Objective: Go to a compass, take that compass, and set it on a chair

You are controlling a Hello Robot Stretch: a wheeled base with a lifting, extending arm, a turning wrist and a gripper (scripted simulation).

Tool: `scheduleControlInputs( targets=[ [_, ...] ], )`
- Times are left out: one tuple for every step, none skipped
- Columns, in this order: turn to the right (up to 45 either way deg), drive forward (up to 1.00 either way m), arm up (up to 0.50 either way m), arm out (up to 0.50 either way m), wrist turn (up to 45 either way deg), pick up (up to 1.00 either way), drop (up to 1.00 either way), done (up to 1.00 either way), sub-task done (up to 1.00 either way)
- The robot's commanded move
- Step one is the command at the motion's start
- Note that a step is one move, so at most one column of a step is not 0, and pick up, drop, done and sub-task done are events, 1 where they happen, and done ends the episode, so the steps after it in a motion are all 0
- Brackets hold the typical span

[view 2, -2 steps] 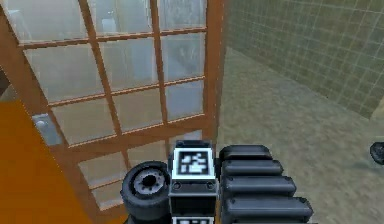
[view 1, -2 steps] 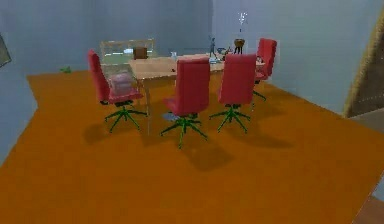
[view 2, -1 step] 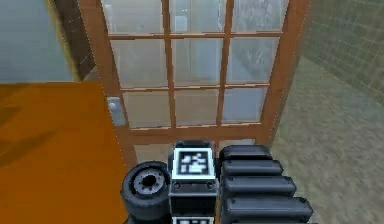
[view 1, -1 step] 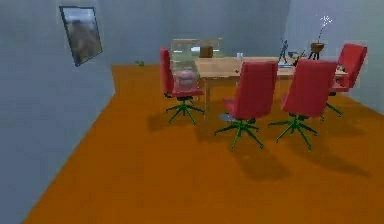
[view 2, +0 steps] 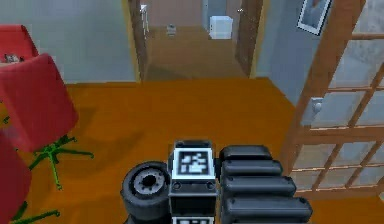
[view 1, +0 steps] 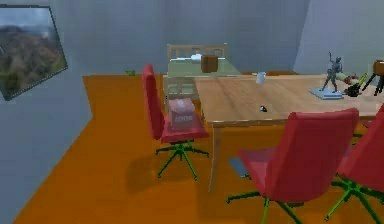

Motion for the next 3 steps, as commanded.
scheduleControlInputs(
  targets=[
    [0.0,0.40,0.00,0.00,0.0,0.00,0.00,0.00,0.00],
    [-45.0,0.00,0.00,0.00,0.0,0.00,0.00,0.00,0.00],
    [-3.0,0.00,0.00,0.00,0.0,0.00,0.00,0.00,0.00]
  ],
)
